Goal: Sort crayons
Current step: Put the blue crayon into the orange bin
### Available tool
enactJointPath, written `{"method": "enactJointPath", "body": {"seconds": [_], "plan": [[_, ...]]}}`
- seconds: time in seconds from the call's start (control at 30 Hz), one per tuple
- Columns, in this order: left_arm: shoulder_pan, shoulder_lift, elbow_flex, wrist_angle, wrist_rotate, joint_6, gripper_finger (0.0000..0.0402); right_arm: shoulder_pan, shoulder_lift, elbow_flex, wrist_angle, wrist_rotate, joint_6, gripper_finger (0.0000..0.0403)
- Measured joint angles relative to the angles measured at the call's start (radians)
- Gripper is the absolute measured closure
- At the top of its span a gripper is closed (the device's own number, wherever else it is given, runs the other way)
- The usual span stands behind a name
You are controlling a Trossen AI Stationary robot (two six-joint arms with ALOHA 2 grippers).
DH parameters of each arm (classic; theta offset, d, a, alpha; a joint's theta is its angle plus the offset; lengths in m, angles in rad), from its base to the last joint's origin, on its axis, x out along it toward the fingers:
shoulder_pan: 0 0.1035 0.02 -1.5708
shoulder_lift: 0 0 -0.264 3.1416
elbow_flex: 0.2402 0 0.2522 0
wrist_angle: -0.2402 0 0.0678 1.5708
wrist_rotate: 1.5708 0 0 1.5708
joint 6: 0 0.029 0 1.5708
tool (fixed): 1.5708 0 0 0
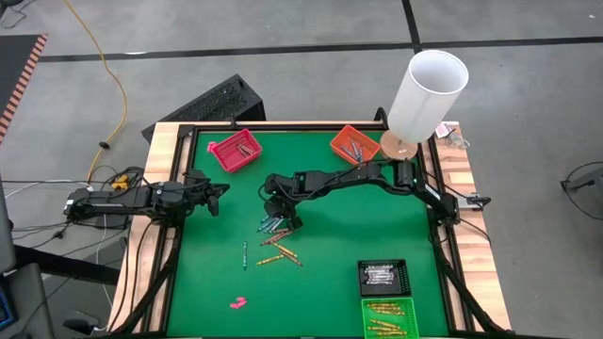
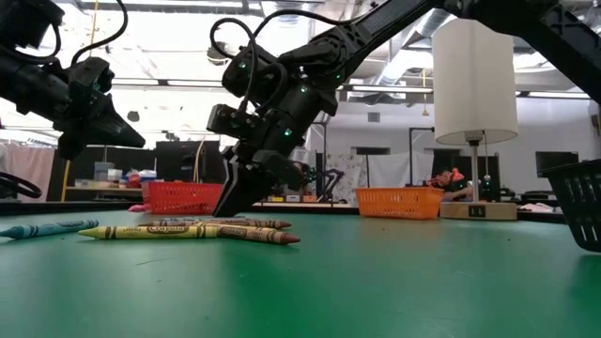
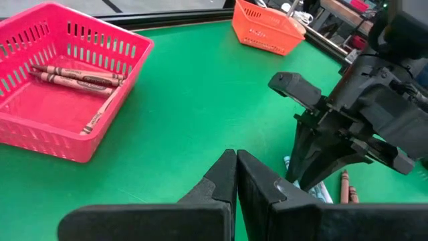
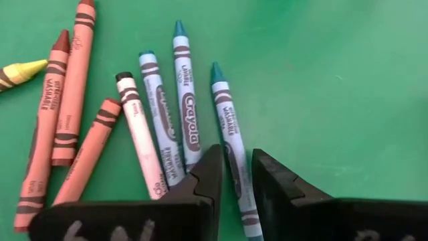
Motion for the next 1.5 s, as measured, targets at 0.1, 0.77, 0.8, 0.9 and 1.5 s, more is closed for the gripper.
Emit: {"method": "enactJointPath", "body": {"seconds": [0.1,0.77,0.8,0.9,1.5], "plan": [[0.0,0.0,0.0,0.0,0.0,0.0,0.0401,0.0,0.0,-0.002,-0.013,0.0,0.0,0.0321],[0.0,0.0,0.0,0.0,0.0,0.0,0.0402,-0.004,-0.005,0.0,-0.122,0.08,0.043,0.0394],[0.0,0.0,0.0,0.0,0.0,0.001,0.0401,-0.004,-0.005,0.0,-0.122,0.081,0.052,0.0397],[0.0,0.0,0.0,0.0,0.0,0.001,0.0401,-0.004,-0.005,0.0,-0.122,0.082,0.115,0.0397],[0.0,0.0,0.0,0.0,0.001,-0.001,0.0401,-0.084,-0.03,0.073,-0.157,0.197,0.454,0.0402]]}}
